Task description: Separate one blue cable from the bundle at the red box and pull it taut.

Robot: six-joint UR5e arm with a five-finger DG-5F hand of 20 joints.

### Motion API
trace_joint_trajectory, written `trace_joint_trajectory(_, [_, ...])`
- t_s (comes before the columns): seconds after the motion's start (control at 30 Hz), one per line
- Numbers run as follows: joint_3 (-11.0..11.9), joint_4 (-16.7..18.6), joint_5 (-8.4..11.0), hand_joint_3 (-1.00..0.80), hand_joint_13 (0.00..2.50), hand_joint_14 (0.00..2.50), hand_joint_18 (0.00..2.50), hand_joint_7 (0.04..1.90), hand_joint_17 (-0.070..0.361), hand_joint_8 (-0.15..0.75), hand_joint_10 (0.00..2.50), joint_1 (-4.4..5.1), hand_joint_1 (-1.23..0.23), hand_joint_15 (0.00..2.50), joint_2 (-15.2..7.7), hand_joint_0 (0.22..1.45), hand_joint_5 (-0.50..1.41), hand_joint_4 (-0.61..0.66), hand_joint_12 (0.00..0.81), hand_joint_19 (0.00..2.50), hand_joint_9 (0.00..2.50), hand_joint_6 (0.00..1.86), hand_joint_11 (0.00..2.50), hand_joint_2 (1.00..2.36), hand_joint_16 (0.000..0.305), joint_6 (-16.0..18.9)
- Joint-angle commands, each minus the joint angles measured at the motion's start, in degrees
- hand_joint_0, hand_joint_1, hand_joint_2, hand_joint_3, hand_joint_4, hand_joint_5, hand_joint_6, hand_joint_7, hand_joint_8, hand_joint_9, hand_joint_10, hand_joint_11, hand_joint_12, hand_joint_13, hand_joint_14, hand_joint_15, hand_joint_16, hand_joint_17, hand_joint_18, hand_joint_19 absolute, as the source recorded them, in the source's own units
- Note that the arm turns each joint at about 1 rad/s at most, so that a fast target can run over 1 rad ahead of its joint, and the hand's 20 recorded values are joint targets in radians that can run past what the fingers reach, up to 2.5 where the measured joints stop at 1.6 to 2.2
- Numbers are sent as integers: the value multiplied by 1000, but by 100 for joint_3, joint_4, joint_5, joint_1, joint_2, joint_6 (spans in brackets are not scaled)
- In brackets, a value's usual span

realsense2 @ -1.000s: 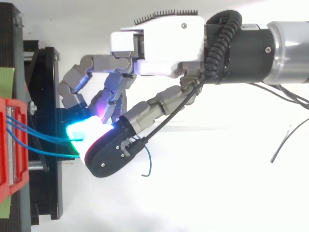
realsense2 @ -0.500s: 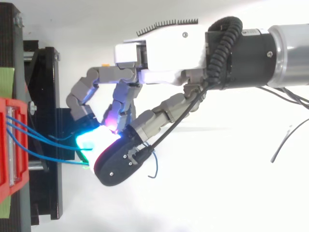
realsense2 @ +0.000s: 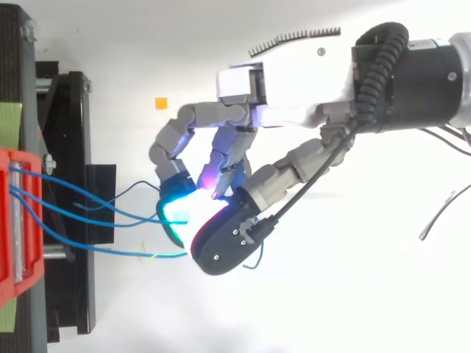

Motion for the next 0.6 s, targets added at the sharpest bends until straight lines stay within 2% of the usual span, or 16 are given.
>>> trace_joint_trajectory(0.0, [-115,167,-7,-297,1011,22,1044,1149,86,363,10,-33,-741,953,34,657,-84,-6,361,776,899,868,1151,1015,38,13])
trace_joint_trajectory(0.17, [-115,167,-7,-301,1058,16,1047,1143,85,359,7,-77,-740,1189,60,657,-86,-6,355,844,845,871,1282,1015,38,13])
trace_joint_trajectory(0.43, [-115,167,-7,-306,1105,10,1094,1130,86,356,2,-112,-736,1294,96,660,-88,-4,359,955,824,875,1308,1014,38,-5])
trace_joint_trajectory(0.47, [-115,176,-7,-305,1162,4,1129,1133,84,360,2,-112,-735,1410,87,661,-89,-5,352,1044,820,874,1328,1014,37,4])
trace_joint_trajectory(0.53, [-115,176,2,-307,1188,40,1163,1131,80,358,3,-112,-735,1489,87,662,-90,-3,346,1120,818,875,1344,1014,36,4])
trace_joint_trajectory(0.57, [-115,176,2,-304,1168,173,1173,1126,80,359,0,-112,-735,1470,87,662,-89,0,344,1157,823,875,1349,1014,36,4])
